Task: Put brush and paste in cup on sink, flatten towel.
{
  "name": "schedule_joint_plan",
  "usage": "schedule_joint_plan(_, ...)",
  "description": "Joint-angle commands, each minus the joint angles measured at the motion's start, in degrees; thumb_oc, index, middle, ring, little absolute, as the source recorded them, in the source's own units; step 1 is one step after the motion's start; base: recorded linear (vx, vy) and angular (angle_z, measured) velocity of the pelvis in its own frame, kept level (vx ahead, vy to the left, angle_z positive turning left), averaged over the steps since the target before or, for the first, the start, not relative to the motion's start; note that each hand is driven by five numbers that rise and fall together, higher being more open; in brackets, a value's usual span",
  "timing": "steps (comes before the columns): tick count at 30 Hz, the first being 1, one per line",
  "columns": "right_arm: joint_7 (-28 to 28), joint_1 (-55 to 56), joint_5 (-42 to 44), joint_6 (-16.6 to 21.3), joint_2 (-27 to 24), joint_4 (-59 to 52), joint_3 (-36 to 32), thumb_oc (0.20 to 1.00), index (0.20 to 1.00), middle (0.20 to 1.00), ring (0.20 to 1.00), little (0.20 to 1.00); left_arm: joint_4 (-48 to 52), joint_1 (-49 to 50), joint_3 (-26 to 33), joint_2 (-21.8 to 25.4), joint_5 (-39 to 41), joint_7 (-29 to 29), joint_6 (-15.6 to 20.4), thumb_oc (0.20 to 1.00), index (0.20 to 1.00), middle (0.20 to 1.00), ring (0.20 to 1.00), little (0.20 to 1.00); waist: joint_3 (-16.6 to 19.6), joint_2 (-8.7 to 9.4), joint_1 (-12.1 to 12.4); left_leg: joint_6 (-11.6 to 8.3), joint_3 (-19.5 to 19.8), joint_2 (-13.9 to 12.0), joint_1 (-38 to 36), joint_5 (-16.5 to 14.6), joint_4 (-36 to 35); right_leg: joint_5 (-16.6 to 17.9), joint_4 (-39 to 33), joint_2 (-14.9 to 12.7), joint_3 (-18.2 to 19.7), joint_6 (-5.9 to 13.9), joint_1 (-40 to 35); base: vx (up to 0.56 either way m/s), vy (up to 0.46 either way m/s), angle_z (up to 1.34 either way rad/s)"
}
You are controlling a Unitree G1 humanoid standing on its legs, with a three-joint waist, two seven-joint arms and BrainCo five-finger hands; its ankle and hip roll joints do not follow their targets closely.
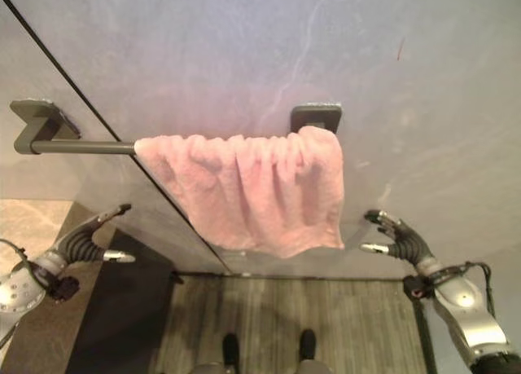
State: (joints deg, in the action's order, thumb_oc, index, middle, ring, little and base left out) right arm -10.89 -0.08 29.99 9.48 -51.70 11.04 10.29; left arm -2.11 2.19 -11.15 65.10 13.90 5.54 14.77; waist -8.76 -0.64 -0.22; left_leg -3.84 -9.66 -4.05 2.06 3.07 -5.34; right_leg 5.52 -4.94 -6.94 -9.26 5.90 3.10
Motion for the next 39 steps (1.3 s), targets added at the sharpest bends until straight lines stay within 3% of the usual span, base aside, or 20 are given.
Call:
schedule_joint_plan(1, 1.4, -9.4, 2.7, 2.8, -0.7, 0.1, 4.9, 1.000, 1.000, 1.000, 1.000, 1.000, 6.1, -6.7, -4.2, 1.8, 6.6, 2.1, 3.7, 1.000, 1.000, 1.000, 1.000, 1.000, 3.1, 1.12, 0.7, -1.27, 1.3, -0.1, 4.4, 2.4, 0.3, -1.4, 3.6, -2.5, 2.3, 3.97, 0.4, -0.05, 0.036, -0.04)
schedule_joint_plan(9, 3.0, -16.3, 1.1, 2.7, 1.8, 2.0, 11.0, 1.000, 1.000, 1.000, 1.000, 1.000, 6.3, -15.0, -14.5, -1.2, 5.1, 2.4, 3.9, 1.000, 1.000, 1.000, 1.000, 1.000, 3.4, 2.07, 1.0, -1.17, 0.8, -0.1, 4.6, 2.0, 0.3, 0.2, 1.6, -2.9, 2.5, 4.47, 0.5, 0.00, 0.018, -0.07)
schedule_joint_plan(11, 3.5, -18.7, 1.3, 2.8, 4.4, 3.1, 13.0, 1.000, 1.000, 1.000, 1.000, 1.000, 4.7, -16.6, -17.2, -4.8, 3.3, 1.6, 3.6, 1.000, 1.000, 1.000, 1.000, 1.000, 3.7, 2.58, 1.1, -1.15, 0.4, -0.2, 4.4, 1.8, 0.3, 0.5, 0.9, -3.0, 2.7, 4.61, 0.4, 0.02, 0.010, -0.06)
schedule_joint_plan(19, 5.1, -24.3, 1.1, 2.3, 9.6, 2.3, 17.3, 1.000, 1.000, 1.000, 1.000, 1.000, 3.2, -16.4, -17.3, -8.4, 0.0, -0.7, 2.7, 1.000, 1.000, 1.000, 1.000, 1.000, 3.3, 3.61, 2.4, -1.01, 0.4, -0.6, 4.7, 1.7, 0.3, 0.9, 0.2, -2.8, 3.1, 4.52, 0.5, 0.01, -0.002, -0.07)
schedule_joint_plan(28, 3.1, -25.0, 5.5, 1.5, 10.8, -1.0, 19.1, 1.000, 1.000, 1.000, 1.000, 1.000, 2.6, -17.2, -17.9, -10.3, -1.1, -1.3, 2.5, 1.000, 1.000, 1.000, 1.000, 1.000, 3.2, 4.65, 3.3, -1.11, 0.9, -0.8, 5.4, 1.9, 0.3, 1.0, -0.1, -2.7, 2.1, 4.67, 0.6, 0.00, -0.006, 0.00)
schedule_joint_plan(29, 2.8, -24.6, 5.9, 1.4, 10.3, -1.4, 18.9, 1.000, 1.000, 1.000, 1.000, 1.000, 2.7, -17.3, -18.1, -10.3, -1.3, -1.2, 2.6, 0.827, 0.827, 0.827, 0.827, 0.827, 3.3, 4.67, 3.4, -1.08, 1.1, -0.8, 5.4, 1.9, 0.3, 1.0, -0.1, -2.8, 2.0, 4.71, 0.5, 0.00, 0.000, 0.00)
schedule_joint_plan(30, 2.6, -24.2, 5.7, 1.3, 9.9, -1.7, 18.6, 0.624, 0.624, 0.624, 0.624, 0.624, 2.6, -17.6, -18.5, -10.8, -1.7, -1.3, 2.6, 0.363, 0.363, 0.363, 0.363, 0.363, 3.4, 4.73, 3.4, -1.05, 1.3, -0.8, 5.4, 1.9, 0.3, 1.0, -0.1, -2.8, 1.9, 4.71, 0.4, 0.06, 0.003, 0.02)
schedule_joint_plan(31, 2.4, -23.6, 4.5, 0.9, 9.5, -1.4, 18.6, 0.200, 0.200, 0.200, 0.200, 0.200, 2.2, -18.2, -19.7, -12.6, -2.6, -1.2, 2.3, 0.200, 0.200, 0.200, 0.200, 0.200, 3.9, 4.89, 3.5, -0.95, 1.6, -0.8, 5.2, 1.7, 0.3, 0.9, -0.1, -2.9, 1.7, 4.77, 0.1, 0.06, 0.003, 0.04)
schedule_joint_plan(39, 5.9, -21.9, 0.9, 0.7, 12.7, -2.0, 15.8, 0.200, 0.200, 0.200, 0.200, 0.200, 2.7, -14.9, -17.3, -15.5, -3.2, -1.7, 1.2, 0.200, 0.200, 0.200, 0.200, 0.200, 5.1, 4.96, 3.2, -0.82, 1.3, -1.0, 3.8, 1.1, 0.3, 0.2, -0.1, -2.7, 2.1, 4.48, -1.0, 0.02, 0.006, 0.05)
